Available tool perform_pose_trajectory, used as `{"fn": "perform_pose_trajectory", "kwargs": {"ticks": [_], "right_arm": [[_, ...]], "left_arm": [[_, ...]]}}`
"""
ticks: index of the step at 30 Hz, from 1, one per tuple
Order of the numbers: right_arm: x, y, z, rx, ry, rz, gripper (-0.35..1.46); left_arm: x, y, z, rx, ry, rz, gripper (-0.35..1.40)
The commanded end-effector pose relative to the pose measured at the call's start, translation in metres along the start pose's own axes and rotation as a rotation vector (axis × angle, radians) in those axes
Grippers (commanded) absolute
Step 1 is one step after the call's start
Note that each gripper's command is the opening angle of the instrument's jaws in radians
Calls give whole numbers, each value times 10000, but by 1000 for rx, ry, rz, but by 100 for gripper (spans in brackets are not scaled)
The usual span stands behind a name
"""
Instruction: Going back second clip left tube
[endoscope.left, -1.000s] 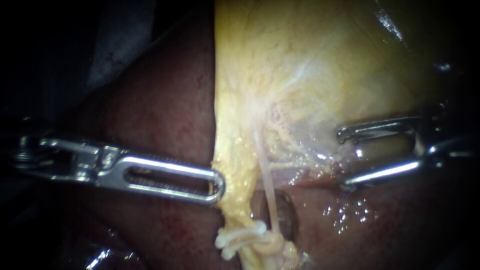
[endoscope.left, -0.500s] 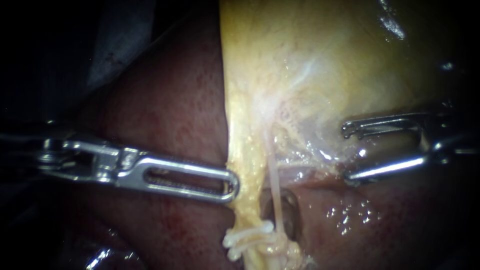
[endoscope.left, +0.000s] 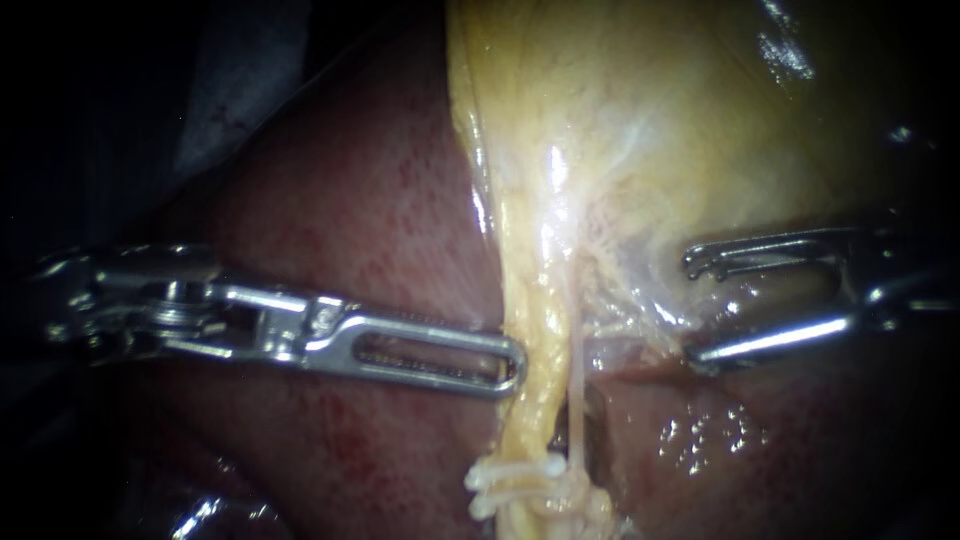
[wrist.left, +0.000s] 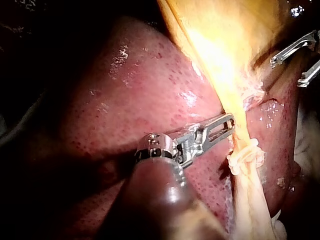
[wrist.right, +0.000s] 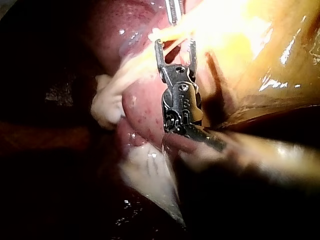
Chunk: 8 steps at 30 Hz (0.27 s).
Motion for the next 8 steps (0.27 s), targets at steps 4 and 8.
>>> {"fn": "perform_pose_trajectory", "kwargs": {"ticks": [4, 8], "right_arm": [[0, 0, 0, 0, 0, 0, 51], [0, -1, 0, 0, 0, 0, 51]], "left_arm": [[0, -1, -1, 1, 2, 0, -35], [1, -2, 0, 1, 2, 0, -35]]}}
